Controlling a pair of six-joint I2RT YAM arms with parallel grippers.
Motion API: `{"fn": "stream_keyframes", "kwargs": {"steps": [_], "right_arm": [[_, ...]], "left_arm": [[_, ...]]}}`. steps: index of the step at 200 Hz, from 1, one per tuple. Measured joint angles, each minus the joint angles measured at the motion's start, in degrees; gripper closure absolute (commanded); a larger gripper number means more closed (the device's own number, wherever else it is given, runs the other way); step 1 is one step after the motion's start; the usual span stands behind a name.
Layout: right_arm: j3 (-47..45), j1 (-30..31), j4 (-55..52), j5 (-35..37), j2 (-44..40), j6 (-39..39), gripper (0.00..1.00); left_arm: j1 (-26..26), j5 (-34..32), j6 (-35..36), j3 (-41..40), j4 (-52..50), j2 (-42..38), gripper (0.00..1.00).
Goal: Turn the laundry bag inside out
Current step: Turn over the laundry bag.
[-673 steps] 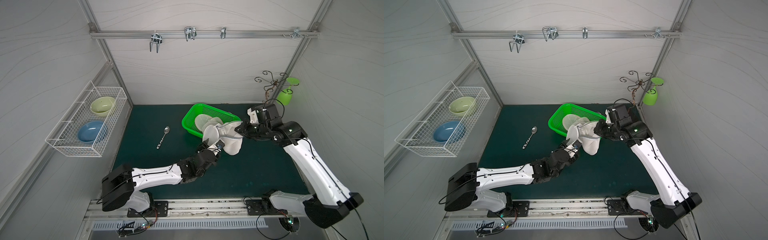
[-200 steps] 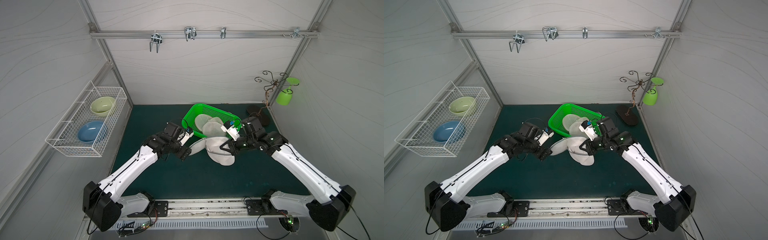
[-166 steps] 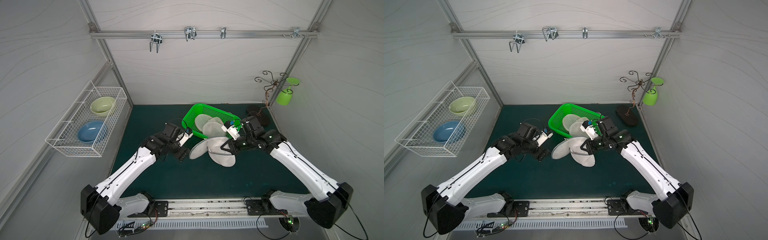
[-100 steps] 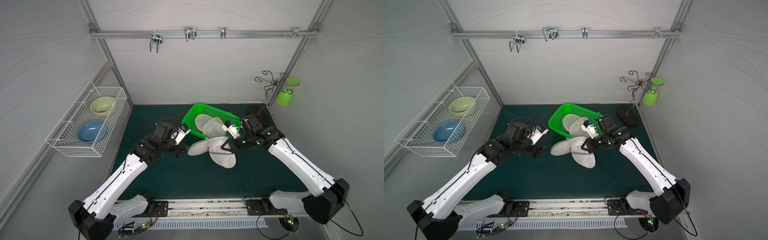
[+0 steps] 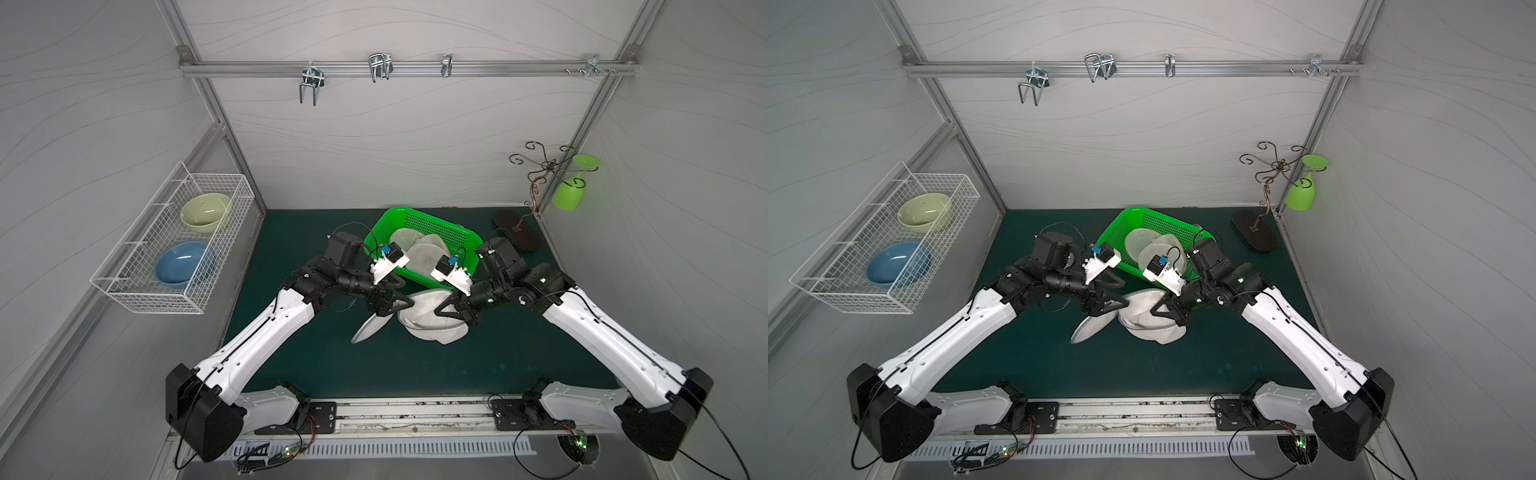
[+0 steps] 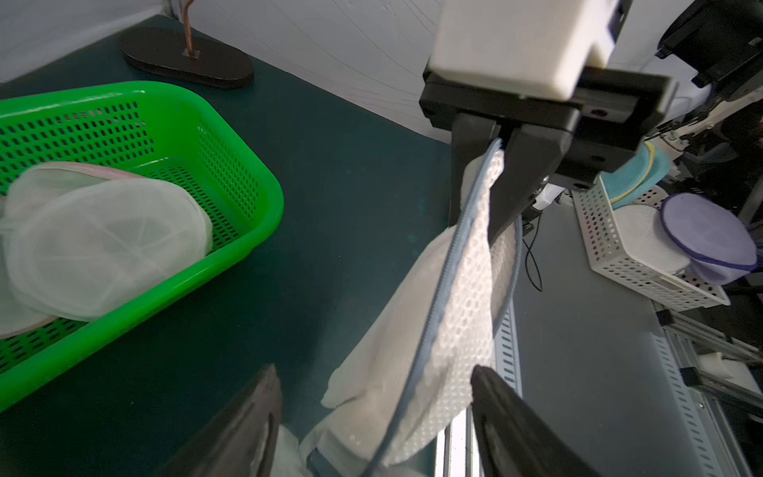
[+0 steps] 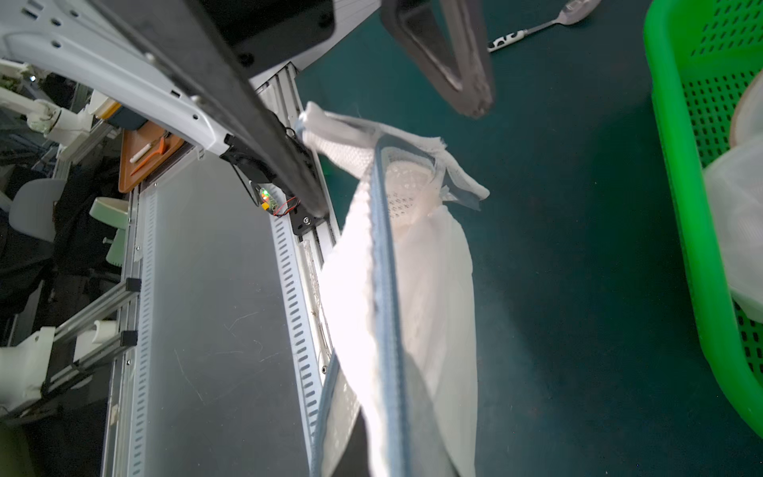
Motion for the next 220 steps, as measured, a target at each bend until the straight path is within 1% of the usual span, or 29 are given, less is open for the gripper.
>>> {"fn": "stream_keyframes", "kwargs": {"steps": [10,46,62,77,104,135,146,174,205,214,220], "right_arm": [[0.0,0.5,-0.3,-0.7,0.0,-1.0,1.00],[0.0,1.1,-0.8,-1.4,0.0,-2.5,1.00],[0.0,1.1,-0.9,-1.4,0.0,-2.6,1.00],[0.0,1.1,-0.9,-1.4,0.0,-2.6,1.00],[0.0,1.1,-0.9,-1.4,0.0,-2.5,1.00],[0.0,1.1,-1.0,-1.3,0.0,-2.5,1.00],[0.0,1.1,-1.0,-1.3,0.0,-2.5,1.00],[0.0,1.1,-1.0,-1.3,0.1,-2.3,1.00],[0.6,1.1,-1.2,-1.3,0.5,-2.0,1.00],[0.7,1.1,-1.2,-1.3,0.6,-1.9,1.00],[0.7,1.1,-1.2,-1.3,0.6,-1.9,1.00]], "left_arm": [[0.0,1.1,-0.1,0.0,0.1,0.3,0.30],[0.0,4.6,0.6,0.0,0.1,1.2,0.53],[0.0,6.3,1.3,0.0,-0.1,1.6,0.59],[0.0,7.8,1.5,0.0,-0.1,1.7,0.61],[0.0,10.1,1.9,0.0,-0.2,1.7,0.62],[0.0,11.5,2.4,0.0,-0.8,1.7,0.56],[0.0,11.6,2.6,0.0,-1.2,1.7,0.55],[0.0,11.6,3.2,0.0,-2.5,1.7,0.62],[0.0,12.5,3.7,0.0,-3.2,2.1,0.79],[0.0,12.7,4.1,0.0,-3.3,2.3,0.87],[0.0,12.9,4.3,0.0,-3.5,2.4,0.96]]}}
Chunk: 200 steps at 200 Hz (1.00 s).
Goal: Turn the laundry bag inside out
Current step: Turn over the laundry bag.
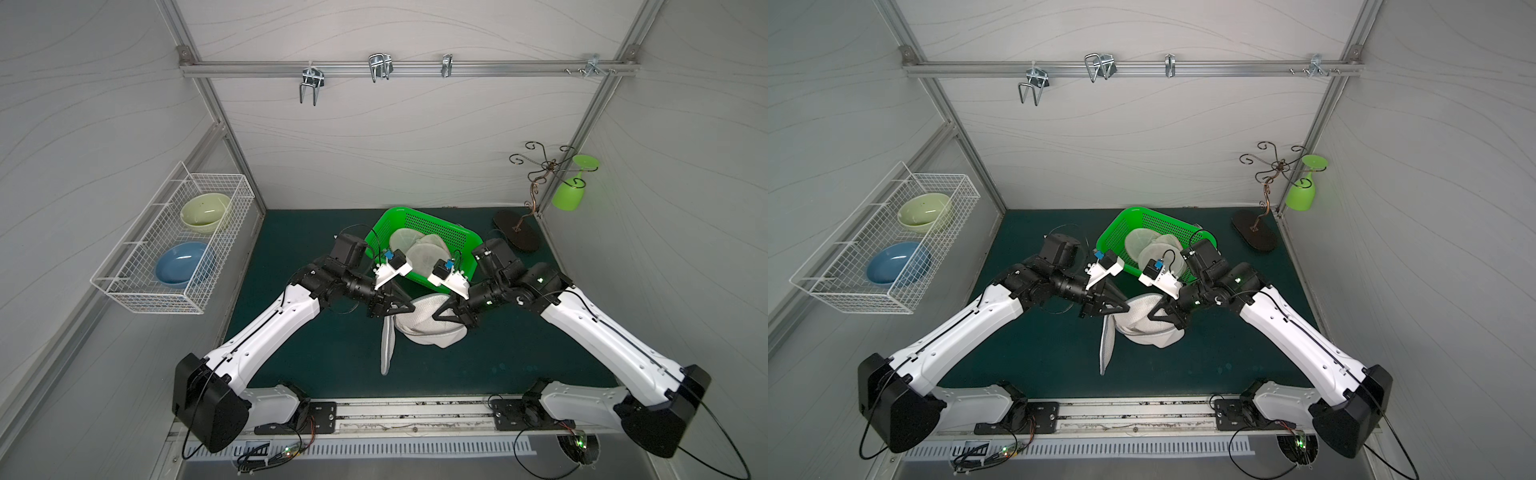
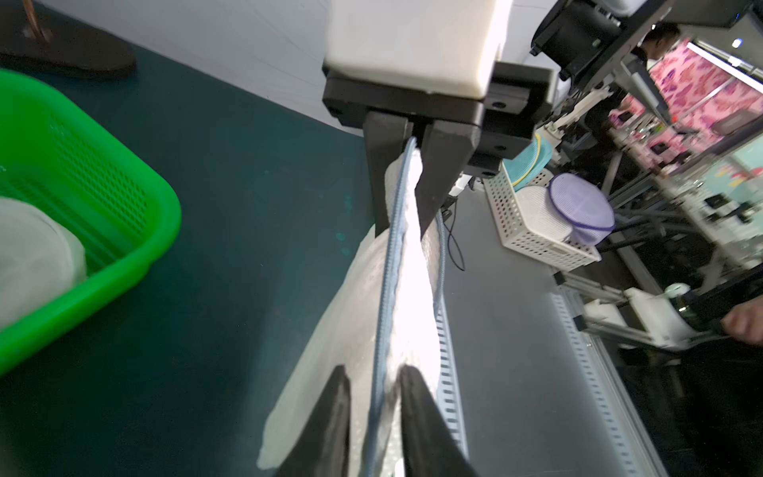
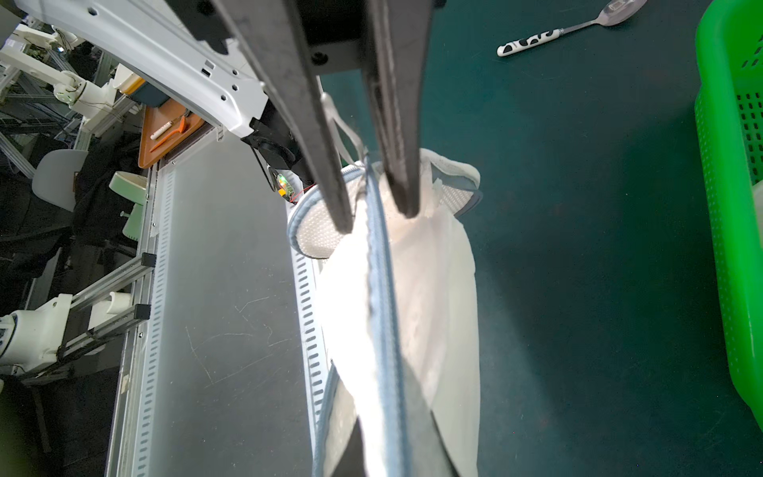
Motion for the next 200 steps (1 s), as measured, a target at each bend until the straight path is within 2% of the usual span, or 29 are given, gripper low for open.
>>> {"fn": "stream_keyframes", "kwargs": {"steps": [3,54,104,137,200], "right_arm": [[0.0,0.0,0.0,0.0,0.0,0.0,1.00],[0.1,0.9,-0.2,1.4,0.0,-0.1,1.00],[-2.1,5.0,1.3,4.0,-1.1,-2.4,1.00],[-2.7,8.2,4.6,5.6,-3.3,-4.3,1.00],[-3.4,10.2,7.9,13.0,-6.7,-6.0,1.00]], "left_arm": [[0.0,0.1,-0.1,0.0,0.0,0.0,1.00],[0.3,-1.1,-0.4,0.0,-0.4,0.0,1.00],[2.9,-5.2,-11.5,-1.3,7.8,-3.9,1.00],[3.1,-7.7,-14.1,-1.4,8.0,-3.3,1.00],[3.0,-3.5,-14.7,-1.4,8.1,1.3,1.00]]}}
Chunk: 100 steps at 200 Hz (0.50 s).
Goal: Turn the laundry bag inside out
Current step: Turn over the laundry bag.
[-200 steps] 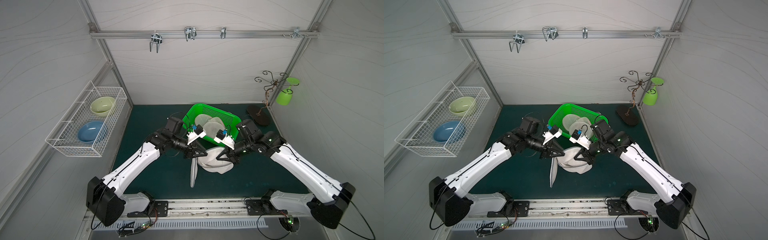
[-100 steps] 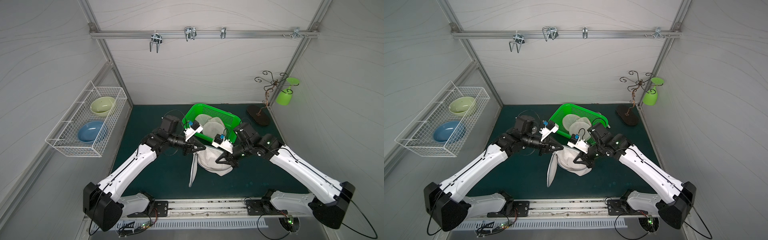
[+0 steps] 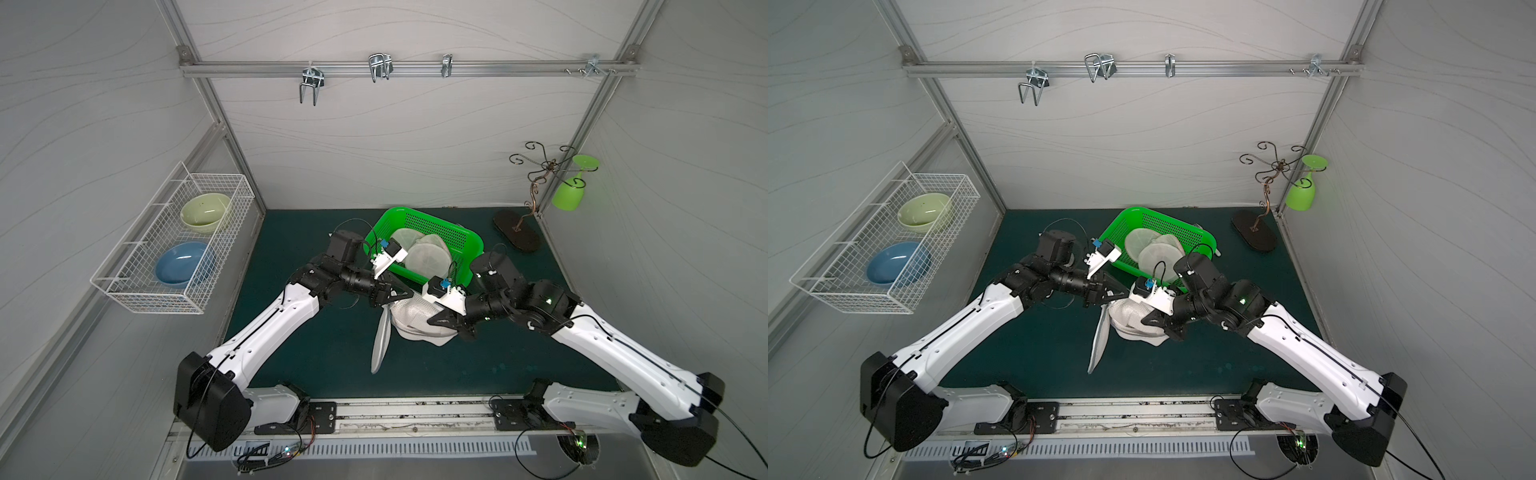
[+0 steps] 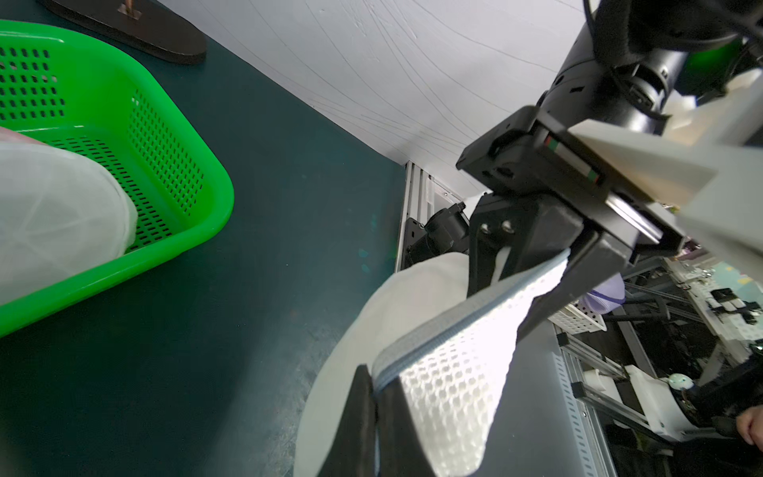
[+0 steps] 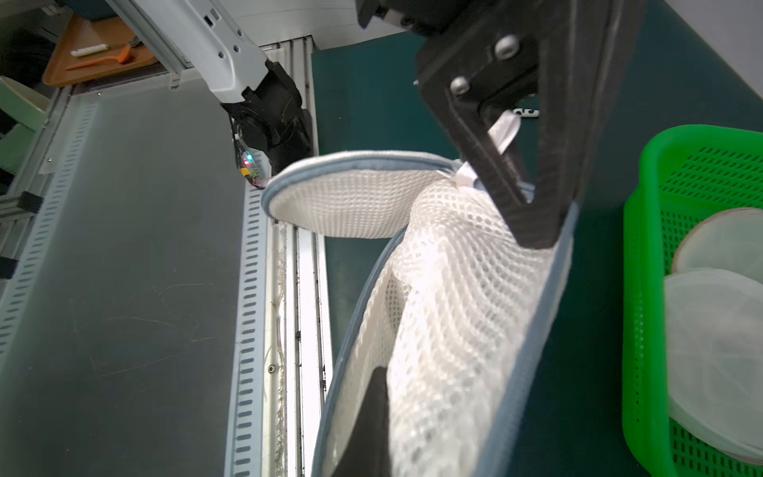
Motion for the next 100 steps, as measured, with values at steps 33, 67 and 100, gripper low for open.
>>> {"fn": "stream_keyframes", "kwargs": {"steps": [33,67,100], "right_arm": [[-0.7,-1.6,1.6,0.4,-1.3,2.8,1.00],[-2.7,-4.2,4.5,-3.4,-1.3,8.7,1.00],[-4.2,-5.4,6.8,-6.9,-1.9,13.3,1.00]], "left_arm": [[0.1,3.1,1.0,-0.2,0.0,2.1,0.98],[0.8,4.2,2.1,-1.6,0.5,2.2,0.87],[2.0,1.4,3.5,-2.8,0.1,2.7,0.54]]}}
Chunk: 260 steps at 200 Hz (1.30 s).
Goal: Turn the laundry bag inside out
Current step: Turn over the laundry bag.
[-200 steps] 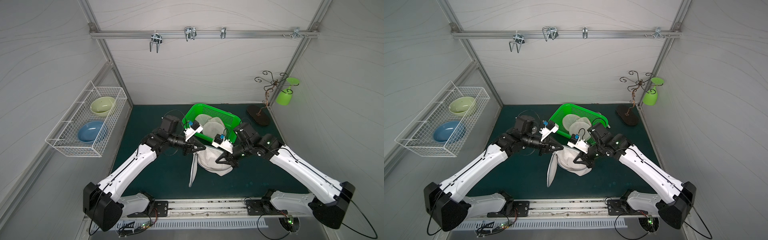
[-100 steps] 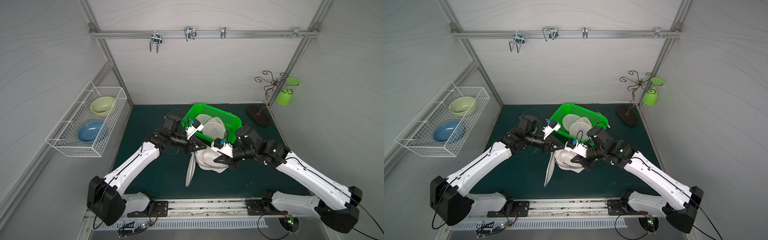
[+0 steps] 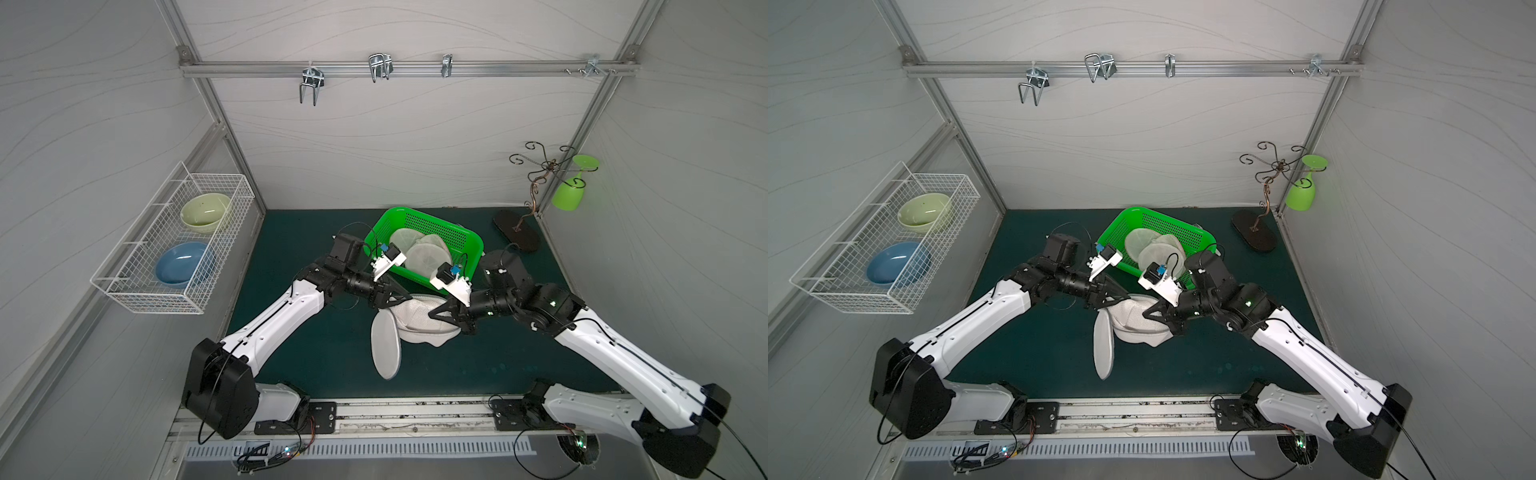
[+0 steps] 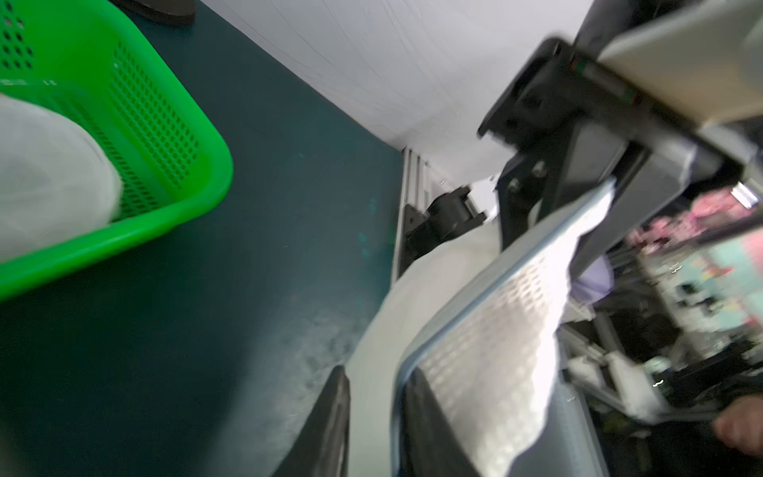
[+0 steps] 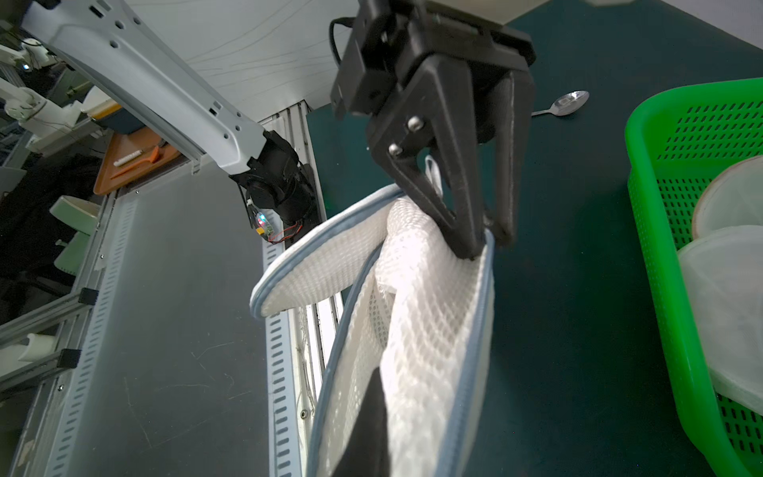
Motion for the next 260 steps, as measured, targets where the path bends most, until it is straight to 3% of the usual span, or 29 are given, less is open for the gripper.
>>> {"fn": "stream_keyframes", "kwargs": {"steps": [32,58,90,116,143,174,194,223,260], "right_arm": [[-1.4,-0.2,1.2,-1.5,-0.1,1.8,1.00],[-3.9,-0.9,2.6,-1.8,-0.4,3.0,1.00],[-5.0,-1.7,2.6,-0.3,-0.3,4.0,1.00],[-4.7,-2.4,2.4,1.0,0.5,4.3,1.00],[-4.6,-2.7,2.3,1.7,1.4,5.0,1.00],[-3.3,-2.7,1.3,2.6,2.5,6.4,1.00],[-1.3,-2.7,0.3,3.6,3.5,7.7,1.00],[1.2,-2.8,-0.9,4.7,4.3,9.1,1.00],[1.3,-2.9,-1.8,5.1,4.3,9.8,1.00]], "left_arm": [[0.2,-8.5,0.7,-0.4,0.0,-2.4,0.36],[0.3,-21.0,1.0,-0.5,0.0,-7.7,0.35],[0.8,-41.2,1.6,-0.6,0.0,-13.2,0.32],[0.8,-49.2,3.4,-0.7,0.0,-17.1,0.39],[0.9,-43.9,7.3,-0.7,-0.1,-20.7,0.52],[-1.0,-27.0,9.9,-1.4,1.7,-24.8,0.54],[-6.6,-19.0,11.0,-2.8,3.9,-26.2,0.65],[-13.8,-14.3,13.6,-3.3,3.7,-24.0,0.80],[-18.5,-13.6,13.9,-3.5,3.4,-19.3,0.80]]}}
